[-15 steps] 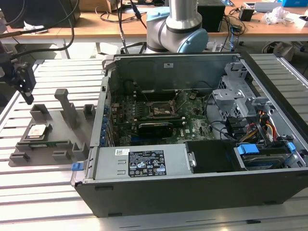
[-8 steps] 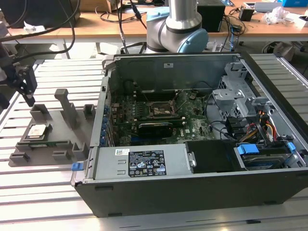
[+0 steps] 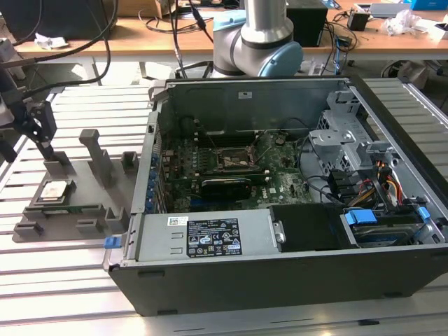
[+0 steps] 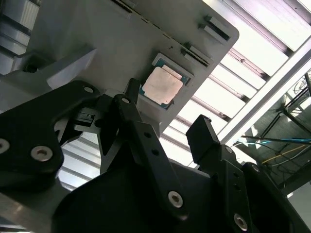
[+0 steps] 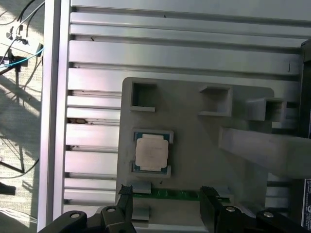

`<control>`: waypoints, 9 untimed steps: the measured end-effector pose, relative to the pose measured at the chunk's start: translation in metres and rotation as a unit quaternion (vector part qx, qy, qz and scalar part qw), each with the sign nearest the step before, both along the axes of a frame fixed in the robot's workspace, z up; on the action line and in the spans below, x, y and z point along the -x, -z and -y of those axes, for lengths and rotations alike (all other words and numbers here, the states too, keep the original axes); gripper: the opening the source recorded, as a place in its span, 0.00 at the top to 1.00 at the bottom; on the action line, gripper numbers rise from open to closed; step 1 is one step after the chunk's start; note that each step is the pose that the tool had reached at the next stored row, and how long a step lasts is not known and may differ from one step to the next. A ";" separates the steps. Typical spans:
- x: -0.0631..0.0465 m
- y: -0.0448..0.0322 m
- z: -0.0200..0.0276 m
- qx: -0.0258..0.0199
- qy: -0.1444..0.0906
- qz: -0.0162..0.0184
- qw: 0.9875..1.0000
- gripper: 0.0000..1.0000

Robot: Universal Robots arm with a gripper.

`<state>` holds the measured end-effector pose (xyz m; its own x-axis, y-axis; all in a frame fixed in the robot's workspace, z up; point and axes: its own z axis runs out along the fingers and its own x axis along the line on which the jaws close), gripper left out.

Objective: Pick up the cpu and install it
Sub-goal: 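Pick up the cpu and move it towards the insertion slot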

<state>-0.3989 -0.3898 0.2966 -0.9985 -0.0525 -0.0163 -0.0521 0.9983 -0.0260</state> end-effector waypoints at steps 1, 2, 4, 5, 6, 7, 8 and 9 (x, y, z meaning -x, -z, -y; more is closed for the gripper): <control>0.000 0.0047 0.0000 0.000 0.000 0.000 1.000 0.34; 0.000 0.0076 0.0000 0.000 0.000 0.000 1.000 0.34; 0.000 0.0111 0.0000 0.000 0.000 0.000 1.000 0.34; 0.000 0.0137 0.0000 0.000 0.000 0.000 1.000 0.34; 0.000 0.0157 0.0000 0.000 0.000 0.000 1.000 0.34; 0.000 0.0183 0.0000 0.000 0.000 0.000 1.000 0.34; 0.000 0.0201 0.0000 0.000 0.000 0.000 1.000 0.34; 0.000 0.0233 0.0000 0.000 0.000 0.000 1.000 0.34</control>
